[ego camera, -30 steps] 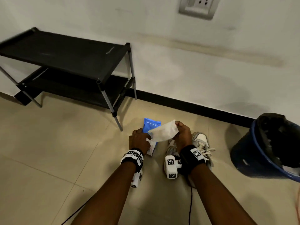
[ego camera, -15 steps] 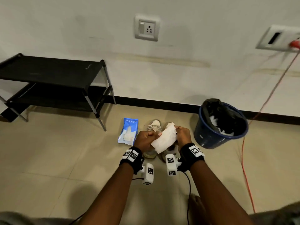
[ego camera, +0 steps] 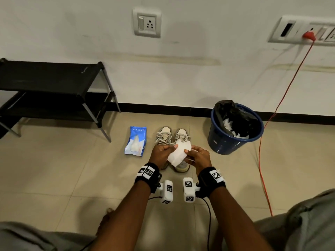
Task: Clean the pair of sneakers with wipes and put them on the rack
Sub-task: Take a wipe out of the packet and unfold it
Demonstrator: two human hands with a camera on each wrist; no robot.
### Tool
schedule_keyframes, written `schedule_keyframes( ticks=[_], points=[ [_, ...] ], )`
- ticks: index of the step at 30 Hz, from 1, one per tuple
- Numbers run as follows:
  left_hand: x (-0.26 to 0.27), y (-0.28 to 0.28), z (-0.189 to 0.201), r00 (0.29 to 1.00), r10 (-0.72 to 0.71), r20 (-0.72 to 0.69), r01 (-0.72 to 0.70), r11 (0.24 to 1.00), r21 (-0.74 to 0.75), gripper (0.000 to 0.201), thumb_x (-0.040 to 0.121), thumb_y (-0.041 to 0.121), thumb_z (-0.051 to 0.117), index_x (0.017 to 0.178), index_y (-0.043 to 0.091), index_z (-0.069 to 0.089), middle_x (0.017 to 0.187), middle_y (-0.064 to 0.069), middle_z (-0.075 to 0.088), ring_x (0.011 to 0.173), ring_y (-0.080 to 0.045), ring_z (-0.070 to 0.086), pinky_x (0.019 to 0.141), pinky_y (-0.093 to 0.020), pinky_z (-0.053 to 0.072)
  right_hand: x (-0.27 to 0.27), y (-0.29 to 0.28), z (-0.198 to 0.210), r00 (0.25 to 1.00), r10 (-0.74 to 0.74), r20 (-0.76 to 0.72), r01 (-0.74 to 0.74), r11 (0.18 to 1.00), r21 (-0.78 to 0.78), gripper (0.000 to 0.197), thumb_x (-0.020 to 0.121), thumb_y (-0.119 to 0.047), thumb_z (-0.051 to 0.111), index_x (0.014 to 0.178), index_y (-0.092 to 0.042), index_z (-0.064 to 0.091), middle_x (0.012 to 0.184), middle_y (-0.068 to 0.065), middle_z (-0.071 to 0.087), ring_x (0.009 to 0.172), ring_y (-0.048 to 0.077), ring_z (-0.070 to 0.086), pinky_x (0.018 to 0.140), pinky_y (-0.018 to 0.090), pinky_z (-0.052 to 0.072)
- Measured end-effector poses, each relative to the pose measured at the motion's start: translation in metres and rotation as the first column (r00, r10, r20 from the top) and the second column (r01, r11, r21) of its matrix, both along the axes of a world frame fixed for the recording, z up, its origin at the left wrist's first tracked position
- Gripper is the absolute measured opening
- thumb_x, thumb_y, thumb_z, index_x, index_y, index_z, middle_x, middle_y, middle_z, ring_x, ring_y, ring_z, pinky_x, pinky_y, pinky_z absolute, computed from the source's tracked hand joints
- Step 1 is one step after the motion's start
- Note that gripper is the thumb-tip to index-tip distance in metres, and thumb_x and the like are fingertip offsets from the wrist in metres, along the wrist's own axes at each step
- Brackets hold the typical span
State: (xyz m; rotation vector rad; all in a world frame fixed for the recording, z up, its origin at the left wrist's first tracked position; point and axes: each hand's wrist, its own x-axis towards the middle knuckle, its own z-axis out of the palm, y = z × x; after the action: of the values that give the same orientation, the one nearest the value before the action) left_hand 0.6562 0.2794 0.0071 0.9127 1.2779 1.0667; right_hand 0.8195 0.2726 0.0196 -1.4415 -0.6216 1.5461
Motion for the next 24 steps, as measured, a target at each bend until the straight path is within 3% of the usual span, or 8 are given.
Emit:
schedule_keyframes(
  ticks=[2, 5, 7, 11, 16, 20, 22, 24],
  points=[
    [-0.001, 0.001, 0.0, 1.0, 0.008, -0.014, -0.008, 1.0, 0.007, 0.015, 0.085, 0.016, 0.076, 0.089, 0.002, 0.072, 0.075, -0.002, 0.074, 0.067, -0.013, 0.067, 0.061, -0.024, 0.052, -0.001, 0.001, 0.0, 1.0, -0.011, 0.015, 0.01, 0.999, 0.043, 0.041, 0.078, 0.003, 0.07, 0.116, 0.004, 0.056, 0.107, 0.028, 0.066, 0.084, 0.036, 0.069, 0.07, 0.043, 0.059],
    [-0.005, 0.002, -0.001, 0.996, -0.012, -0.09, 0.017, 0.998, 0.057, 0.041, 0.067, 0.019, 0.086, 0.101, 0.014, 0.064, 0.097, -0.012, 0.074, 0.086, -0.028, 0.072, 0.068, -0.038, 0.059, 0.0, 0.002, 0.006, 0.989, 0.023, 0.149, -0.04, 0.992, 0.116, 0.038, 0.078, 0.006, 0.068, 0.111, -0.002, 0.05, 0.103, 0.027, 0.066, 0.082, 0.041, 0.068, 0.062, 0.044, 0.059],
    [-0.005, 0.0, 0.002, 0.993, -0.091, -0.074, 0.099, 0.989, 0.11, 0.045, 0.069, 0.009, 0.081, 0.11, 0.012, 0.061, 0.107, -0.016, 0.071, 0.094, -0.033, 0.07, 0.073, -0.044, 0.058, 0.001, 0.003, 0.008, 0.967, 0.068, 0.244, -0.111, 0.979, 0.17, 0.035, 0.079, 0.006, 0.067, 0.104, -0.009, 0.046, 0.099, 0.029, 0.065, 0.081, 0.043, 0.067, 0.061, 0.049, 0.059],
    [-0.004, 0.001, 0.005, 0.962, -0.271, -0.03, 0.272, 0.952, 0.14, 0.043, 0.081, -0.013, 0.068, 0.122, 0.001, 0.067, 0.116, -0.016, 0.069, 0.109, -0.027, 0.066, 0.091, -0.037, 0.055, 0.008, 0.003, 0.007, 0.929, 0.13, 0.345, -0.214, 0.952, 0.217, 0.031, 0.083, 0.004, 0.061, 0.096, -0.016, 0.041, 0.089, 0.029, 0.063, 0.074, 0.042, 0.065, 0.064, 0.058, 0.056],
    [-0.005, 0.0, 0.006, 0.978, -0.199, -0.057, 0.204, 0.974, 0.099, 0.038, 0.073, -0.016, 0.074, 0.111, -0.01, 0.068, 0.09, -0.017, 0.073, 0.08, -0.014, 0.071, 0.071, -0.025, 0.057, 0.016, -0.003, 0.012, 0.926, 0.116, 0.359, -0.226, 0.933, 0.281, 0.013, 0.094, -0.002, 0.046, 0.106, -0.007, 0.046, 0.083, 0.014, 0.063, 0.06, 0.017, 0.062, 0.051, 0.031, 0.053],
    [-0.001, 0.006, -0.001, 0.955, -0.237, -0.179, 0.26, 0.959, 0.115, 0.042, 0.063, -0.018, 0.079, 0.102, -0.003, 0.073, 0.094, -0.018, 0.074, 0.082, -0.016, 0.073, 0.074, -0.027, 0.059, 0.023, -0.003, 0.007, 0.89, 0.18, 0.419, -0.323, 0.897, 0.302, 0.035, 0.076, 0.001, 0.075, 0.107, -0.005, 0.06, 0.093, 0.011, 0.067, 0.078, 0.016, 0.066, 0.067, 0.032, 0.058],
    [0.001, 0.007, -0.004, 0.942, -0.224, -0.25, 0.262, 0.957, 0.126, 0.039, 0.06, -0.013, 0.084, 0.095, 0.005, 0.077, 0.088, -0.008, 0.076, 0.08, -0.014, 0.074, 0.073, -0.024, 0.058, 0.024, -0.002, -0.001, 0.814, 0.19, 0.549, -0.385, 0.884, 0.266, 0.047, 0.062, 0.0, 0.085, 0.104, -0.009, 0.066, 0.094, 0.007, 0.07, 0.08, 0.015, 0.066, 0.071, 0.028, 0.058],
    [0.002, 0.007, -0.01, 0.929, -0.205, -0.309, 0.256, 0.957, 0.134, 0.037, 0.059, -0.008, 0.088, 0.09, 0.009, 0.078, 0.08, 0.003, 0.076, 0.074, -0.007, 0.072, 0.068, -0.018, 0.055, 0.024, 0.0, -0.01, 0.758, 0.162, 0.631, -0.404, 0.877, 0.26, 0.039, 0.062, -0.004, 0.086, 0.097, -0.012, 0.072, 0.088, 0.003, 0.071, 0.076, 0.014, 0.064, 0.069, 0.028, 0.054]
  ],
)
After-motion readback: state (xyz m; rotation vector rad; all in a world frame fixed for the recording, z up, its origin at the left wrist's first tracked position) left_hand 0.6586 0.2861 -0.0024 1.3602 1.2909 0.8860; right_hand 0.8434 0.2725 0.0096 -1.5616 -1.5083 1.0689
